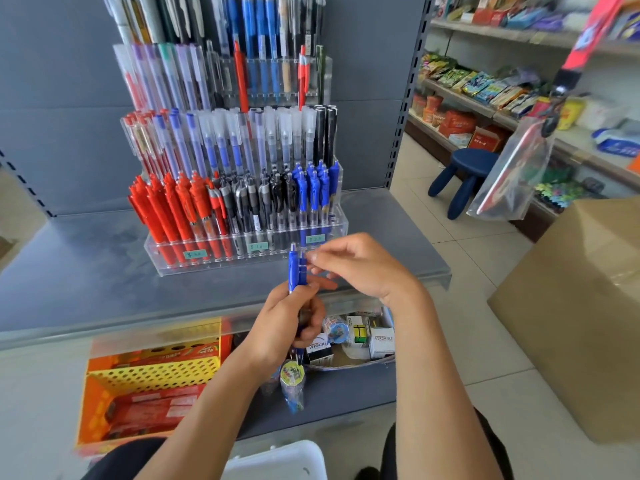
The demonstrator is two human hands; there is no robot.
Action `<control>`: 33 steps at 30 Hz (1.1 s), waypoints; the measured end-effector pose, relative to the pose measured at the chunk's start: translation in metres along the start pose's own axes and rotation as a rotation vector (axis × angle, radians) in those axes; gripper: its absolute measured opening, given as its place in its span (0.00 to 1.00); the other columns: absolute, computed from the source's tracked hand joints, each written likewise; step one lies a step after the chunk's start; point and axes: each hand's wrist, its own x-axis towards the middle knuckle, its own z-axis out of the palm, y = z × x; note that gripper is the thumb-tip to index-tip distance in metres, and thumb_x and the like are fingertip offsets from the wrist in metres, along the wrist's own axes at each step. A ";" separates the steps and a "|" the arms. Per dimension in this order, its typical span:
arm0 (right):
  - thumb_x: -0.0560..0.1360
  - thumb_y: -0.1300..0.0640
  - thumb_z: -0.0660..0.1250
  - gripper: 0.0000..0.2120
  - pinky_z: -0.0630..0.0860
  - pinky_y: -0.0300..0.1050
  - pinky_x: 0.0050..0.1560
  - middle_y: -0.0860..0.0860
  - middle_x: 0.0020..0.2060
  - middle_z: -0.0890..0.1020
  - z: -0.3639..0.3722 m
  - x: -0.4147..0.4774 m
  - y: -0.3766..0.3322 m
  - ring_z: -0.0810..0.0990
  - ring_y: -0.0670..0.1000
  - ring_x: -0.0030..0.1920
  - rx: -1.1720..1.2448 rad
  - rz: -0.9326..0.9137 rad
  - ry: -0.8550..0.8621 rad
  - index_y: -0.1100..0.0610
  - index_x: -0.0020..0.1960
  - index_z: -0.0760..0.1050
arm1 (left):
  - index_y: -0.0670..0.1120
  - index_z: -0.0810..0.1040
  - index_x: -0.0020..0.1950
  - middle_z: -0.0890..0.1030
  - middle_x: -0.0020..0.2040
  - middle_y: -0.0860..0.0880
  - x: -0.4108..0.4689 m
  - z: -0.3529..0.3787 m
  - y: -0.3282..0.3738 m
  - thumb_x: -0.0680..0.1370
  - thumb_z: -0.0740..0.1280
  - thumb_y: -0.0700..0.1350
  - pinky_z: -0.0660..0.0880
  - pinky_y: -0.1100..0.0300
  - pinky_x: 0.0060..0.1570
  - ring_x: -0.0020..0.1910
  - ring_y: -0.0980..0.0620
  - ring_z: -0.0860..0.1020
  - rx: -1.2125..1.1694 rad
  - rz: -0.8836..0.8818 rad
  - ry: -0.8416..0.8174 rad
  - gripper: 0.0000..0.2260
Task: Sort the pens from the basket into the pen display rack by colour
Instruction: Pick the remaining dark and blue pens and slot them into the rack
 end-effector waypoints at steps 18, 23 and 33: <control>0.76 0.53 0.74 0.09 0.80 0.40 0.50 0.52 0.47 0.87 0.009 0.001 -0.003 0.85 0.45 0.46 0.162 -0.047 0.092 0.57 0.52 0.83 | 0.37 0.75 0.49 0.71 0.33 0.44 0.007 0.001 0.001 0.83 0.58 0.42 0.59 0.58 0.26 0.25 0.50 0.65 -0.052 0.012 -0.002 0.11; 0.76 0.54 0.74 0.10 0.78 0.45 0.55 0.51 0.45 0.88 0.003 0.007 -0.005 0.86 0.46 0.46 0.163 -0.094 0.127 0.55 0.56 0.80 | 0.40 0.78 0.55 0.70 0.32 0.46 0.010 0.000 -0.002 0.85 0.55 0.40 0.61 0.59 0.26 0.26 0.51 0.63 -0.054 0.016 0.017 0.12; 0.78 0.63 0.71 0.10 0.82 0.49 0.47 0.58 0.46 0.86 -0.011 0.017 -0.016 0.86 0.52 0.44 0.335 -0.500 0.718 0.56 0.59 0.78 | 0.38 0.78 0.56 0.73 0.31 0.45 0.012 0.000 -0.004 0.86 0.55 0.40 0.63 0.60 0.26 0.26 0.50 0.66 -0.027 0.049 0.026 0.13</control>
